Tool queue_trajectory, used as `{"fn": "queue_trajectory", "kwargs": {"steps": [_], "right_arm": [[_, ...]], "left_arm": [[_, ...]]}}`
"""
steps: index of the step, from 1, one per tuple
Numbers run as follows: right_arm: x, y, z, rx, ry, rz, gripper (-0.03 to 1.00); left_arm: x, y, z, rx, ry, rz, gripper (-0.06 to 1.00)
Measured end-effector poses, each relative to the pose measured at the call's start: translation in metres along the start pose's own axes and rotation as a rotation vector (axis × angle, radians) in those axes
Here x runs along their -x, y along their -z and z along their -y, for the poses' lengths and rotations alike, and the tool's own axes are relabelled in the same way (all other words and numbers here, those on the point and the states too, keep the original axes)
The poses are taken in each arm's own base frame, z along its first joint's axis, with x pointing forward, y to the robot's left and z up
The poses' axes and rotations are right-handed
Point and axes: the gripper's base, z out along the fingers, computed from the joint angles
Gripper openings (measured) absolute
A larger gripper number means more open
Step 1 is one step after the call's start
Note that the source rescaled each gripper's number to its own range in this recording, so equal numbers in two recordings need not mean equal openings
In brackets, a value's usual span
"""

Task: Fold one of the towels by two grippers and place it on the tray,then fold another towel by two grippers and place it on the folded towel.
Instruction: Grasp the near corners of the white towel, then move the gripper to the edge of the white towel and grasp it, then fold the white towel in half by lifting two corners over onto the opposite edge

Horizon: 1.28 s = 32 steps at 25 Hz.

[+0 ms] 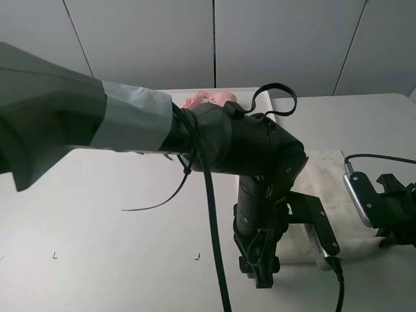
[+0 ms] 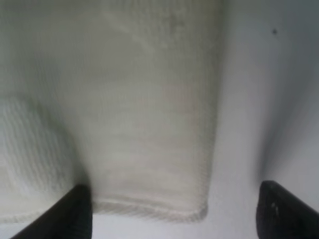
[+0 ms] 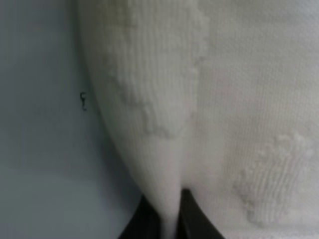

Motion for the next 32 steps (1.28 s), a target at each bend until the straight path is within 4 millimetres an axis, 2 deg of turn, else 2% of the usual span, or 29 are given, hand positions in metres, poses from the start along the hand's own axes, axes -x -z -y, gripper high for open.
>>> {"fn": "queue_trajectory", "kwargs": {"steps": [25, 28, 32], "right_arm": [[0.0000, 0.0000, 0.0002, -0.002, -0.014, 0.000, 0.02], [0.0002, 0.0000, 0.0002, -0.002, -0.021, 0.002, 0.02], [0.0002, 0.0000, 0.0002, -0.002, -0.022, 0.002, 0.02]], "left_arm": [[0.0052, -0.0068, 0.0051, 0.068, 0.014, -0.026, 0.86], [0.0054, -0.0068, 0.0042, 0.078, 0.035, -0.022, 0.71], [0.0065, -0.0067, 0.0026, 0.095, 0.074, -0.007, 0.42]]}}
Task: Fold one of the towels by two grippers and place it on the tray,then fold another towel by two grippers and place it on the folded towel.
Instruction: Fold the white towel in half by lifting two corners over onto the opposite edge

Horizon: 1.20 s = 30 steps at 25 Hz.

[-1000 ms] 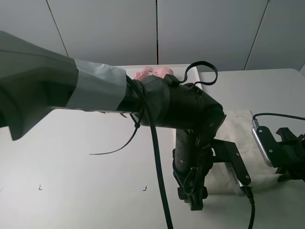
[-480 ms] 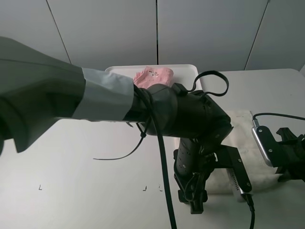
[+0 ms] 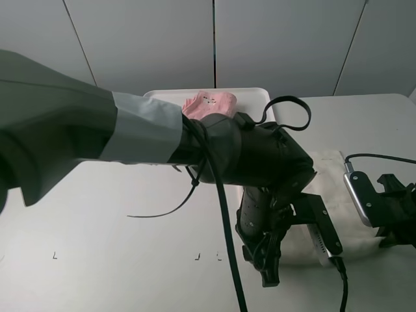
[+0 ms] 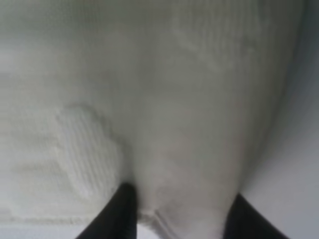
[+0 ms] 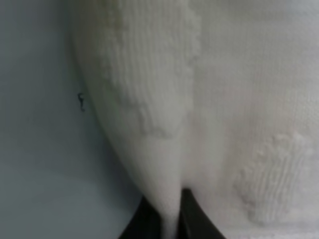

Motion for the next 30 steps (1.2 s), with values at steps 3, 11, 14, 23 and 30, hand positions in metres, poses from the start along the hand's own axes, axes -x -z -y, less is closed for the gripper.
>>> {"fn": "queue_trajectory", "kwargs": {"steps": [3, 11, 14, 23, 30], "right_arm": [[0.000, 0.000, 0.000, 0.000, -0.010, 0.000, 0.02], [0.001, 0.000, 0.000, 0.000, -0.065, 0.009, 0.02], [0.002, 0.003, 0.000, -0.015, -0.117, 0.023, 0.02], [0.007, 0.027, 0.006, -0.050, -0.232, 0.087, 0.01], [0.013, 0.053, 0.018, -0.119, -0.395, 0.172, 0.01]], "left_arm": [[0.000, 0.000, -0.003, 0.031, 0.040, 0.002, 0.24], [0.000, -0.001, -0.008, 0.084, 0.043, 0.004, 0.00], [0.000, -0.001, -0.008, 0.088, 0.043, 0.006, 0.00], [0.005, 0.011, -0.013, 0.107, 0.052, 0.054, 0.00], [-0.003, 0.043, -0.041, 0.130, 0.134, 0.140, 0.00]]}}
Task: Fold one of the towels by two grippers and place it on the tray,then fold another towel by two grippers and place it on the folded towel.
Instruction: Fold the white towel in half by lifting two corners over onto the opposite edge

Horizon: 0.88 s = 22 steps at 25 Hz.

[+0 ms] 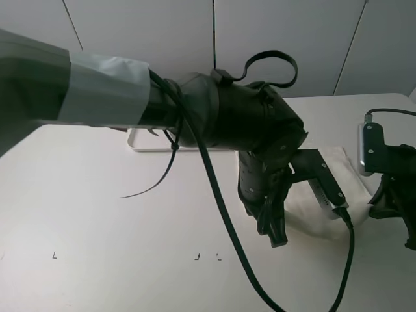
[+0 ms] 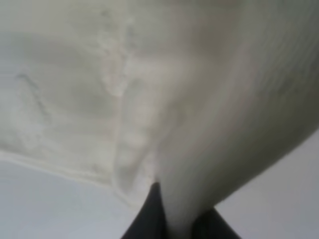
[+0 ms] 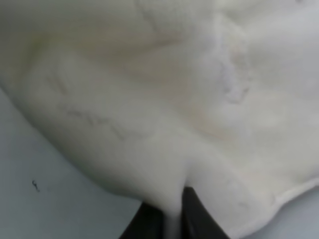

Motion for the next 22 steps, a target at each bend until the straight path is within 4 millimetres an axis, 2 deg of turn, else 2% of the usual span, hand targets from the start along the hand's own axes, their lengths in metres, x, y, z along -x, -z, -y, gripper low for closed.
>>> {"fn": "queue_trajectory", "kwargs": {"steps": [6, 11, 17, 22], "right_arm": [[0.009, 0.015, 0.016, -0.052, -0.297, 0.038, 0.01], [0.011, 0.019, 0.022, -0.087, -0.441, 0.058, 0.01], [0.012, 0.021, 0.035, -0.209, -0.664, 0.125, 0.01], [0.013, 0.023, 0.041, -0.276, -0.758, 0.172, 0.01]], "left_arm": [[-0.006, 0.014, -0.027, -0.019, 0.114, 0.043, 0.00], [-0.010, 0.016, -0.045, -0.048, 0.242, 0.073, 0.00], [-0.012, 0.016, -0.052, -0.051, 0.309, 0.089, 0.00], [-0.011, 0.015, -0.061, -0.038, 0.378, 0.131, 0.00]]}}
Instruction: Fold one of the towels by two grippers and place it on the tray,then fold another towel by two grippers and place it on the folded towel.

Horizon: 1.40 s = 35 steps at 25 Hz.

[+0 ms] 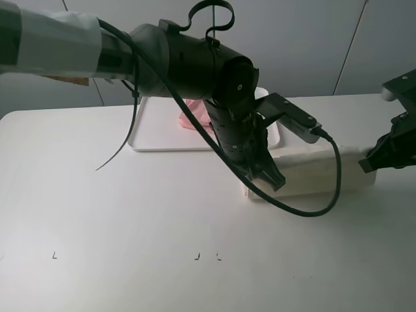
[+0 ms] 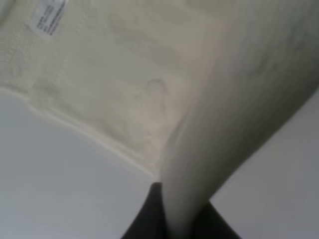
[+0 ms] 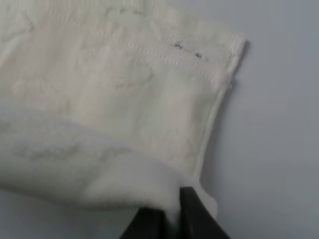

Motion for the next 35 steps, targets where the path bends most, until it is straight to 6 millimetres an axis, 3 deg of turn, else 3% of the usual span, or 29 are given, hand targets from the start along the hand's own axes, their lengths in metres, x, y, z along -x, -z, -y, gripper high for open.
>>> {"fn": "queue_trajectory", "kwargs": {"steps": [5, 11, 17, 19, 20, 22, 24, 26, 30, 35], "right_arm": [[0.001, -0.005, 0.001, -0.005, -0.059, 0.010, 0.03], [0.005, -0.017, 0.005, -0.032, -0.195, 0.061, 0.20], [0.008, -0.020, 0.009, -0.065, -0.250, 0.100, 0.25], [0.008, -0.021, 0.009, -0.064, -0.246, 0.098, 0.40], [0.009, -0.021, 0.009, -0.064, -0.246, 0.099, 0.53], [0.014, -0.019, 0.012, -0.068, -0.254, 0.116, 0.85], [0.021, -0.017, 0.014, -0.063, -0.268, 0.132, 0.97], [0.029, -0.014, 0.015, -0.039, -0.281, 0.136, 0.99], [0.047, -0.012, 0.021, 0.050, -0.340, 0.077, 1.00], [0.055, -0.033, 0.034, 0.123, -0.354, -0.185, 1.00]], "left_arm": [[0.002, 0.000, -0.010, 0.032, 0.055, 0.030, 0.03], [0.002, 0.001, -0.018, 0.113, 0.090, 0.038, 0.19], [0.004, 0.001, -0.025, 0.172, 0.132, 0.059, 0.22], [0.004, 0.002, -0.026, 0.189, 0.169, 0.070, 0.27], [0.005, 0.002, -0.027, 0.196, 0.176, 0.078, 0.34], [0.006, 0.002, -0.028, 0.210, 0.185, 0.097, 0.62], [0.007, 0.002, -0.029, 0.213, 0.200, 0.107, 0.91], [0.007, 0.003, -0.029, 0.215, 0.207, 0.112, 0.97], [0.006, 0.002, -0.029, 0.186, 0.272, 0.104, 0.99], [0.002, -0.002, -0.054, 0.100, 0.496, 0.049, 0.99]]}}
